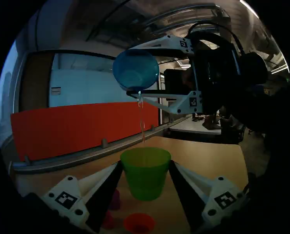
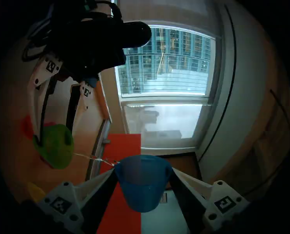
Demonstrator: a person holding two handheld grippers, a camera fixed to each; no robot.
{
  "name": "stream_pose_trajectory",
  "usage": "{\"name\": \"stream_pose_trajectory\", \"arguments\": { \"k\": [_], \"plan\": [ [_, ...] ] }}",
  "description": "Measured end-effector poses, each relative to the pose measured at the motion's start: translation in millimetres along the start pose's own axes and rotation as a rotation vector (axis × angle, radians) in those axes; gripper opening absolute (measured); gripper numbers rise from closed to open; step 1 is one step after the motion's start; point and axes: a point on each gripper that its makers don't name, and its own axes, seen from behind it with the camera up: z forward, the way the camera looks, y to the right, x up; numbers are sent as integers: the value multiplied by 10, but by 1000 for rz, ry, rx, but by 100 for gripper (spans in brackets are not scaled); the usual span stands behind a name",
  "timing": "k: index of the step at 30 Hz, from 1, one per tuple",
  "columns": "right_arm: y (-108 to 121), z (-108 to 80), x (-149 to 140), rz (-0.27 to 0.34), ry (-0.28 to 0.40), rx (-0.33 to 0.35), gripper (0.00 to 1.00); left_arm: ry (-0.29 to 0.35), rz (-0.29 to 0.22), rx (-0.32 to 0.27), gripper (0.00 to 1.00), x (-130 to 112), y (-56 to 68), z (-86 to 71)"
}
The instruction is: Pour water
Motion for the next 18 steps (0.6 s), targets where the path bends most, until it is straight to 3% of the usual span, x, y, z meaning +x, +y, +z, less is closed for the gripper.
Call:
{"name": "stream_pose_trajectory", "arguments": {
  "k": [18],
  "plan": [
    [-20,25,34,-84,1,-7,91,2,-2,3,86,-1,-14,21]
  ]
}}
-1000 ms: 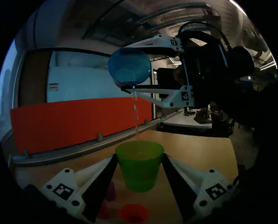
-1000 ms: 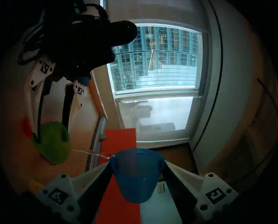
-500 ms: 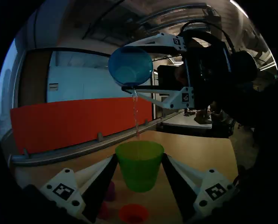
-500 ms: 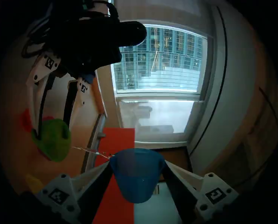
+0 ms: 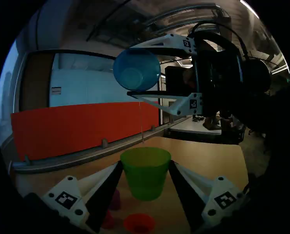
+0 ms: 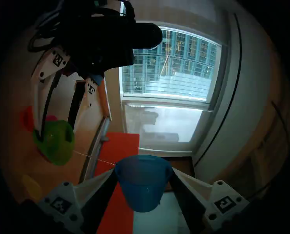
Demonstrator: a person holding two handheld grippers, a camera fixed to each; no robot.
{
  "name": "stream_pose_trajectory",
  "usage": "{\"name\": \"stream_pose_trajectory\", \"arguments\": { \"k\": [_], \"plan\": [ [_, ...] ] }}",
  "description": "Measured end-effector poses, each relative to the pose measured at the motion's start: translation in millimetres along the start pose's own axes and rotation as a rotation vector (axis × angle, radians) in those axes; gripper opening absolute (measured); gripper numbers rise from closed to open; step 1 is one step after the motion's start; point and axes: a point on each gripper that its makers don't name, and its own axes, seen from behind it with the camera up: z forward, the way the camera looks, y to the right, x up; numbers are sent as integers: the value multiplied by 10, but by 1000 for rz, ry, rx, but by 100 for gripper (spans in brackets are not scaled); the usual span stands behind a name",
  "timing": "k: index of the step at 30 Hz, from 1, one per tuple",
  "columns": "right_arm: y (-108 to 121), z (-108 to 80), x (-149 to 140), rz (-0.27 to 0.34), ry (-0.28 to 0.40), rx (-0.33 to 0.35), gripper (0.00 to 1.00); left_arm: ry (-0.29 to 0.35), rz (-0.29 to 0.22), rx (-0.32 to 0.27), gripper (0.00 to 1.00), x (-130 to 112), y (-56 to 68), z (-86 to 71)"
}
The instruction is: Pour water
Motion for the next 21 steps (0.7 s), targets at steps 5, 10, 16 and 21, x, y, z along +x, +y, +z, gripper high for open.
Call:
{"name": "stream_pose_trajectory", "arguments": {
  "k": [5,10,16,21],
  "plan": [
    [-1,3,16,-18,3,-2,91,1,-2,0,86,7,-6,-1],
    [1,-7,33,-25,5,-3,91,3,-3,1,86,12,-8,-7],
    [5,-28,35,1,7,-2,91,4,-3,1,86,21,-2,-9],
    [22,-52,30,97,10,0,91,6,-2,0,85,34,3,-16]
  ]
}}
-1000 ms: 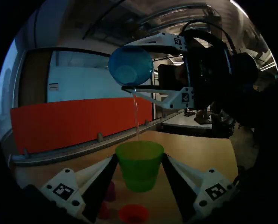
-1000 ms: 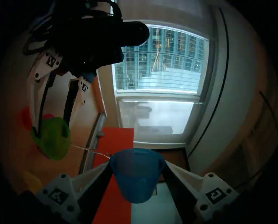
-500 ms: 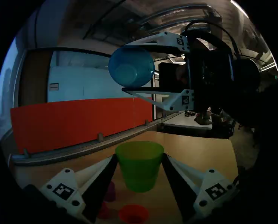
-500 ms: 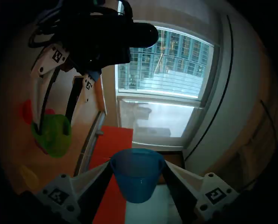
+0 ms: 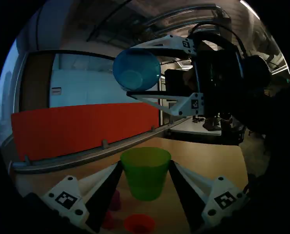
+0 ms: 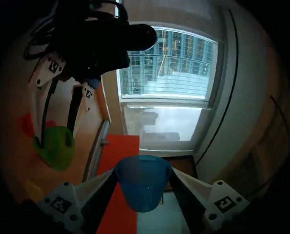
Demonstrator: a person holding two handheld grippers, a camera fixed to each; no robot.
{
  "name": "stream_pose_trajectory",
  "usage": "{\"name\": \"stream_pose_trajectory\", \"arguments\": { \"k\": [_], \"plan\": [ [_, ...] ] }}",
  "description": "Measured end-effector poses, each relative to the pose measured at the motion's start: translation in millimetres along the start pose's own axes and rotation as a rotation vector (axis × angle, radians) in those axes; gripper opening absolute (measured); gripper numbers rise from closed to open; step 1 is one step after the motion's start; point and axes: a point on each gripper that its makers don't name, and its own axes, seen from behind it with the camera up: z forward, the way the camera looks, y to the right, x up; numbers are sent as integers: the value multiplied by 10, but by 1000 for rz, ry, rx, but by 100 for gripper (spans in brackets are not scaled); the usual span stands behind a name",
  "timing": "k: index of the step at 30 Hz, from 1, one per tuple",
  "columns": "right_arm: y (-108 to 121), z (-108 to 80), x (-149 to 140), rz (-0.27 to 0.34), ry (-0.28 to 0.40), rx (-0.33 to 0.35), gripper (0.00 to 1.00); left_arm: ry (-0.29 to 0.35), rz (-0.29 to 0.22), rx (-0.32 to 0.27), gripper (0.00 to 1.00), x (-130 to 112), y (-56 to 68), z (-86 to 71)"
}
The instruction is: Pour water
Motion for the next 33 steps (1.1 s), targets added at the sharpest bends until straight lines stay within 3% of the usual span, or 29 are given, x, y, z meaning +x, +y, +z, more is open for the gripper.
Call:
{"name": "stream_pose_trajectory", "arguments": {
  "k": [6,13,27,33],
  "plan": [
    [-16,-30,-23,215,0,11,91,2,7,2,86,19,5,-6],
    [-67,-93,55,516,15,19,91,4,8,2,86,24,16,-6],
    [-186,-146,263,958,41,65,91,6,15,6,85,45,9,-21],
    [-217,-107,298,1183,47,97,91,8,15,7,86,56,10,-34]
  ]
}}
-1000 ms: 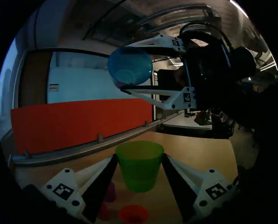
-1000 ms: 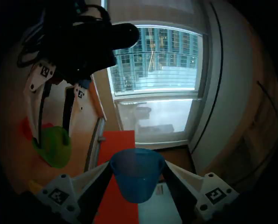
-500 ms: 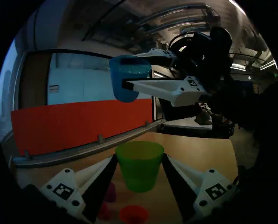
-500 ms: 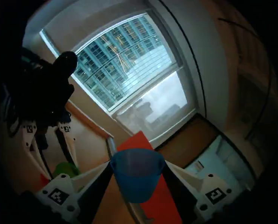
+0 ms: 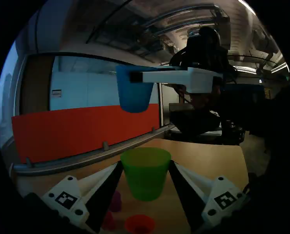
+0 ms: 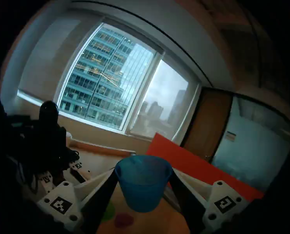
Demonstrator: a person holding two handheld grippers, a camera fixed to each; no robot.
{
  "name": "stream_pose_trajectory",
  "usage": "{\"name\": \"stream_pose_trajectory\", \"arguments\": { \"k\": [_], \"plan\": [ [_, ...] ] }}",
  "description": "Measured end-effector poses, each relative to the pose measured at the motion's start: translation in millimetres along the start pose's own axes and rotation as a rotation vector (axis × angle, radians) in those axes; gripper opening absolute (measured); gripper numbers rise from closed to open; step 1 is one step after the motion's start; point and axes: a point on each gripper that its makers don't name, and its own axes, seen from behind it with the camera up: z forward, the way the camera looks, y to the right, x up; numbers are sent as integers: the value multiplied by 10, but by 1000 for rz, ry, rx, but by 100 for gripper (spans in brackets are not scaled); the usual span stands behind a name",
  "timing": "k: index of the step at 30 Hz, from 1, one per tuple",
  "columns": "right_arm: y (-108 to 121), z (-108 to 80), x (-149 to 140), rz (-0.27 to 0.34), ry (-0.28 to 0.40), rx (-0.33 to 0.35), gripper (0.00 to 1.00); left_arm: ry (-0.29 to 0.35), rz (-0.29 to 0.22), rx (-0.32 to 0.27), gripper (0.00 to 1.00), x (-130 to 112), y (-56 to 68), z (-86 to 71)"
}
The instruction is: Pour water
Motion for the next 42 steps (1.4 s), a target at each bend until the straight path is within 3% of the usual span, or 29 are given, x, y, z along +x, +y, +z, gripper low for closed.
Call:
{"name": "stream_pose_trajectory", "arguments": {
  "k": [4,9,24,42],
  "plan": [
    [0,5,-4,120,1,16,91,1,4,1,85,11,-4,-8],
    [10,7,-12,195,0,29,91,1,5,1,86,19,-6,-5],
    [96,-98,-138,207,-15,6,91,-4,4,17,86,-11,-61,-81],
    [314,-454,-374,240,-34,-63,91,-8,4,64,86,-28,-186,-313]
  ]
}}
